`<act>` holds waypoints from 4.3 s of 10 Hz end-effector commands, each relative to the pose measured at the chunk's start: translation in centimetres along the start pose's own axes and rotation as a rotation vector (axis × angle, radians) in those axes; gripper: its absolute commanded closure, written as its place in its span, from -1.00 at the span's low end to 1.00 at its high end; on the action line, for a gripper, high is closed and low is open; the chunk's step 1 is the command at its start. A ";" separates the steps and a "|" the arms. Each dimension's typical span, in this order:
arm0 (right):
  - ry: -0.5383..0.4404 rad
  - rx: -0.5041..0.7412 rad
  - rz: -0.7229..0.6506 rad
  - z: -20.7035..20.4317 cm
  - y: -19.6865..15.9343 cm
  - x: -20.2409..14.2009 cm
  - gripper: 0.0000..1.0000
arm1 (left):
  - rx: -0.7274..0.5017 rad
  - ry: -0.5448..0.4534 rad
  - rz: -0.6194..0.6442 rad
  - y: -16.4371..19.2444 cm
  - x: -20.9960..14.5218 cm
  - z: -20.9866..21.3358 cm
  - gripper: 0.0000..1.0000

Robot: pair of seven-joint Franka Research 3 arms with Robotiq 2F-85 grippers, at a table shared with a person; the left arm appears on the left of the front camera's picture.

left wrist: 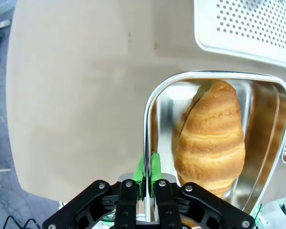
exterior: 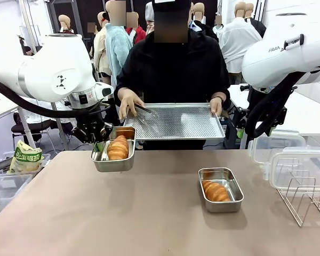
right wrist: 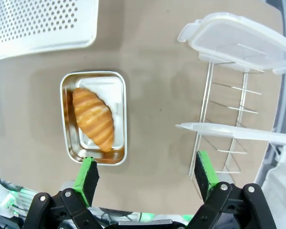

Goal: Place the bread in airtight containers.
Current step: Once an object is inside an Airtight Container , place the container in the center of the table.

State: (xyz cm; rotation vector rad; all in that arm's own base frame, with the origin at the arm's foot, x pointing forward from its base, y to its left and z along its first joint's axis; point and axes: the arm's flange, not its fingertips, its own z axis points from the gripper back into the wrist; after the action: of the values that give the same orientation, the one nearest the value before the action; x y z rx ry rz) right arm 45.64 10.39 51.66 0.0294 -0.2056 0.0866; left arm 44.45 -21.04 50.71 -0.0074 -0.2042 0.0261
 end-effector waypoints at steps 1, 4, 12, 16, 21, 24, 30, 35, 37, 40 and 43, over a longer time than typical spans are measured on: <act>0.004 -0.018 -0.007 -0.1 0.0 -0.1 -1.00 | -0.001 -0.001 -0.005 0.2 0.0 0.4 1.00; 0.004 -0.018 -0.007 -0.1 0.0 -0.1 -1.00 | -0.001 -0.001 -0.005 0.2 0.0 0.4 1.00; 0.004 -0.018 -0.007 -0.1 0.0 -0.1 -1.00 | -0.010 0.028 0.002 -0.1 0.3 -1.5 1.00; 0.004 -0.018 -0.007 -0.1 0.0 -0.1 -1.00 | 0.004 0.126 -0.012 -0.7 1.6 -8.8 1.00; 0.004 -0.018 -0.007 -0.1 0.0 -0.1 -1.00 | -0.014 0.119 -0.028 -0.6 0.2 -13.9 1.00; 0.004 -0.018 -0.007 -0.1 0.0 -0.1 -1.00 | -0.005 0.058 -0.058 -0.5 0.1 -15.2 1.00; 0.004 -0.018 -0.007 -0.1 0.0 -0.1 -1.00 | 0.011 0.093 -0.017 0.4 0.2 -16.9 1.00; 0.004 -0.018 -0.007 -0.1 0.0 -0.1 -1.00 | 0.012 0.127 0.059 1.2 0.4 -17.3 -0.89; 0.004 -0.018 -0.007 -0.1 0.0 -0.1 -1.00 | 0.008 0.110 0.067 1.3 0.4 -16.6 -1.00; 0.004 -0.018 -0.007 -0.1 0.0 -0.1 -1.00 | 0.010 0.121 0.064 1.3 0.4 -16.1 -1.00; 0.004 -0.018 -0.007 -0.1 0.0 -0.1 -1.00 | 0.020 0.121 0.075 1.4 0.3 -15.9 -1.00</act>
State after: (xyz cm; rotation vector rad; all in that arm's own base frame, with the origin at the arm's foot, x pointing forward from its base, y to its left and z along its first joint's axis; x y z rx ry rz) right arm 45.64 10.39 51.63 0.0290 -0.2043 0.0866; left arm 48.28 -19.61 34.74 -0.0013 -0.0892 0.0623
